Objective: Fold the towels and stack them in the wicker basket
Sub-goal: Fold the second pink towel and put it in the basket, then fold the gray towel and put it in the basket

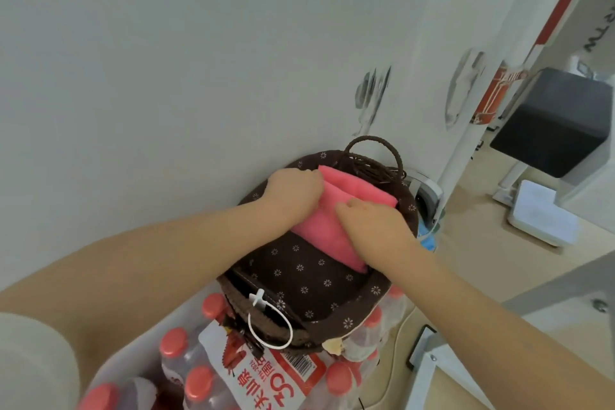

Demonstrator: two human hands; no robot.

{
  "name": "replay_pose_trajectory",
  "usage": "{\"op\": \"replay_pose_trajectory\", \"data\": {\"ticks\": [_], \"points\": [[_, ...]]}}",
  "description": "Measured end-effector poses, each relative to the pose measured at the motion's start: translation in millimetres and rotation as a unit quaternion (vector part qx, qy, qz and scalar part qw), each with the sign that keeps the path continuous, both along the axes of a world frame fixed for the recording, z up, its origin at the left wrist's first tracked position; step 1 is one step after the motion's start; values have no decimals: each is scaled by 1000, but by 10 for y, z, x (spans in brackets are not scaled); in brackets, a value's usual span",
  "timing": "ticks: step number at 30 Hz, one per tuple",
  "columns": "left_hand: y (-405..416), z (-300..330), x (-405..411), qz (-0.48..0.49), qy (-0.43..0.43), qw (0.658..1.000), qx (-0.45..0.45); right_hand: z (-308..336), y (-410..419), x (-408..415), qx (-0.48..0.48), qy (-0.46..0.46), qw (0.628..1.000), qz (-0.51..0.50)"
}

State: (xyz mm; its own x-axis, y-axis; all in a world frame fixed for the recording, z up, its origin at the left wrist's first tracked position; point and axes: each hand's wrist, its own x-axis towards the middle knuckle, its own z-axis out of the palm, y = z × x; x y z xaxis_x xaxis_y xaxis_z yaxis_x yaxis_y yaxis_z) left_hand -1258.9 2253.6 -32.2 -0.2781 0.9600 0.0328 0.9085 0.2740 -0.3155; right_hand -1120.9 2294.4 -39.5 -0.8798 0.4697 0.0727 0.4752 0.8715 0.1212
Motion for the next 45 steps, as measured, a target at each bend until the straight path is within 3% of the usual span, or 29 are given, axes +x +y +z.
{"op": "replay_pose_trajectory", "data": {"ticks": [2,4,7,13,16,18,20,22,25,28,32,36,45], "points": [[-23,-2,-31,-70,-5,997,-26,-34,-33,-20,-104,-81,991,23],[-67,-35,-47,-114,-82,984,-109,-36,27,-42,-140,-112,984,19],[-77,-99,-95,-91,-133,966,-203,2,86,-106,-201,-191,961,15],[-267,112,-197,-31,-242,937,-252,22,-17,-113,-164,-236,958,-5],[-615,357,-246,-41,-301,948,-99,167,-218,-118,-107,-137,985,-23],[-985,470,-252,-16,-347,937,36,375,-465,-186,-144,-12,989,-11],[-1475,496,-262,22,-362,920,146,622,-827,-295,-210,119,969,51],[-2074,427,-251,82,-345,910,213,798,-1294,-420,-252,195,937,143],[-3099,234,-90,197,-328,884,270,763,-2111,-579,-291,185,899,268],[-4150,17,253,316,-318,847,285,458,-2971,-687,-320,75,875,354],[-5476,-272,1022,481,-298,770,296,62,-4100,-541,-270,-72,834,476],[-6559,-457,2101,626,-275,652,327,-157,-5129,16,-209,-151,751,608],[-8120,-579,5141,772,-213,442,405,-501,-7379,2118,-112,-250,569,775]]}}
